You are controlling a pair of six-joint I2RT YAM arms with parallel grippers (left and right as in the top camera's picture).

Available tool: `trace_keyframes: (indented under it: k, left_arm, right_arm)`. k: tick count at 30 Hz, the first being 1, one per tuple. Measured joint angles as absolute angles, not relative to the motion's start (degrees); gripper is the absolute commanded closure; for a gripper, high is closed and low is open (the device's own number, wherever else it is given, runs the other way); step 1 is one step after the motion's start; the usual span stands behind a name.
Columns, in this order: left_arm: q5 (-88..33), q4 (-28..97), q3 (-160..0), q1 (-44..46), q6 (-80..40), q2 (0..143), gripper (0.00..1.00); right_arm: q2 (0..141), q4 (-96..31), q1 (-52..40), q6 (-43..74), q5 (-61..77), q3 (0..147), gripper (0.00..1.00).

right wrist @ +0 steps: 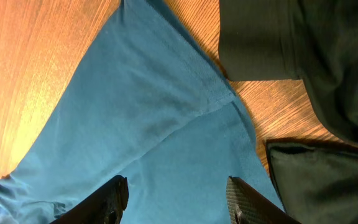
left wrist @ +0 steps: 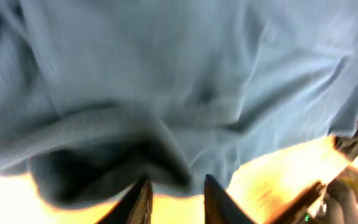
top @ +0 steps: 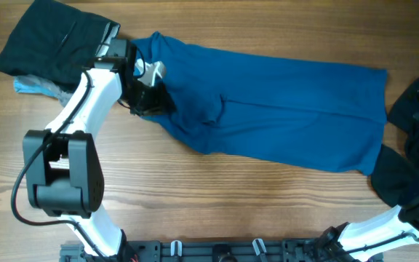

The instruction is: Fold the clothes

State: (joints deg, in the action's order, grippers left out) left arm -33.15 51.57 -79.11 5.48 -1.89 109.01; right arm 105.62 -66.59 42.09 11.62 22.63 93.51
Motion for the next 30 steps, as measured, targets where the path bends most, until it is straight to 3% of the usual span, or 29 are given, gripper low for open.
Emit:
trace_keyframes:
  k: [2, 5, 7, 16, 22, 27, 30]
  left_arm:
    - [-33.9, 47.6, -79.2, 5.6, -2.5, 109.0, 0.37]
    - [-34.4, 44.6, -79.3, 6.3, -3.4, 109.0, 0.62]
    - [-35.2, 46.7, -79.5, 6.8, -3.4, 109.0, 0.65]
    - [-32.7, 70.0, -82.1, 8.5, 3.9, 103.6, 0.52]
    - [-26.3, 60.3, -72.7, 12.3, 4.8, 103.2, 0.46]
    - [-23.4, 51.1, -63.7, 12.2, 2.9, 103.3, 0.34]
    - [-22.9, 46.5, -62.0, 12.2, 2.2, 103.3, 0.35]
  right_arm:
    - [105.6, -66.5, 42.1, 11.6, 22.7, 93.5, 0.45]
    - [105.6, -66.5, 42.1, 11.6, 22.7, 93.5, 0.45]
    - [105.6, -66.5, 42.1, 11.6, 22.7, 93.5, 0.45]
    - [105.6, -66.5, 42.1, 11.6, 22.6, 93.5, 0.44]
    - [105.6, -66.5, 42.1, 11.6, 22.6, 93.5, 0.44]
    - [105.6, -66.5, 42.1, 11.6, 22.6, 93.5, 0.45]
    - [105.6, -66.5, 42.1, 11.6, 22.6, 93.5, 0.44]
